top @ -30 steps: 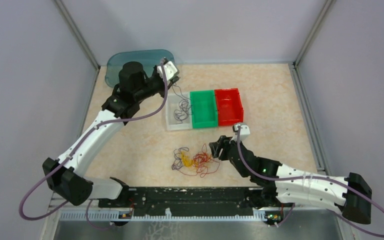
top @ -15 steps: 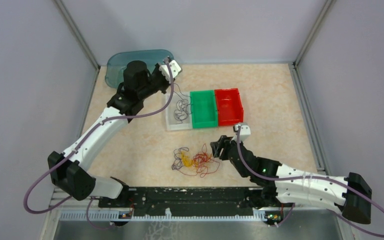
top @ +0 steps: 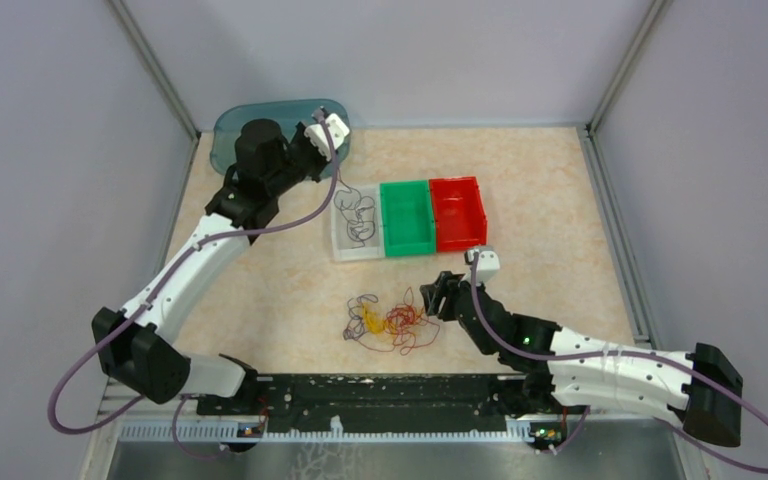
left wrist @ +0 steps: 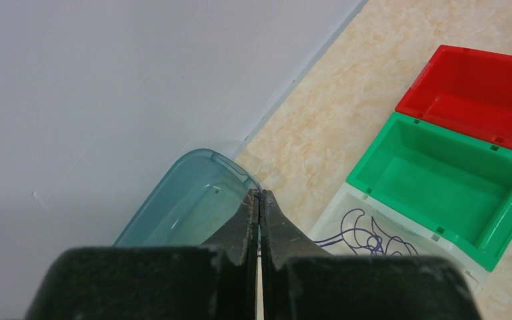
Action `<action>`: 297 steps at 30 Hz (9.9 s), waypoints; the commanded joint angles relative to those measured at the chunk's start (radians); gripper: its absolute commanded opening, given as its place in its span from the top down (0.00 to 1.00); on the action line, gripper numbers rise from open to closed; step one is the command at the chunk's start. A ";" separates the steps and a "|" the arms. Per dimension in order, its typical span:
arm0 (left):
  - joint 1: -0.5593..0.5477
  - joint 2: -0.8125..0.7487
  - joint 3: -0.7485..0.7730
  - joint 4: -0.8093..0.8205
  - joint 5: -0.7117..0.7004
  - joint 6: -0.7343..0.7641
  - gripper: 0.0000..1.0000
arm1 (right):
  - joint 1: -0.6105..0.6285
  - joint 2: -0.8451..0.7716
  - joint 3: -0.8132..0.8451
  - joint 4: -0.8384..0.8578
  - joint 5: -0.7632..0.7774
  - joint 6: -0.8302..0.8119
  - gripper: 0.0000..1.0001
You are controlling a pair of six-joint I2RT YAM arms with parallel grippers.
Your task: Untangle the cables
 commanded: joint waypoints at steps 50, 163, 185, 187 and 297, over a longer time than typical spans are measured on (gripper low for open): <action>-0.062 0.407 -0.175 0.066 -0.021 -0.106 1.00 | -0.055 0.014 0.030 0.013 -0.002 0.058 0.45; -0.126 0.217 -0.491 -0.258 0.224 -0.308 0.70 | -0.094 0.286 0.006 0.185 -0.271 0.056 0.50; -0.229 -0.140 -0.099 -0.612 0.042 0.008 1.00 | -0.094 0.328 -0.065 0.231 -0.272 0.080 0.77; -0.229 -0.158 -0.051 -0.640 0.057 0.005 1.00 | -0.093 0.334 -0.085 0.232 -0.268 0.090 0.80; -0.229 -0.309 0.422 0.381 0.090 0.314 1.00 | -0.083 0.481 0.458 0.579 -0.871 -0.321 0.56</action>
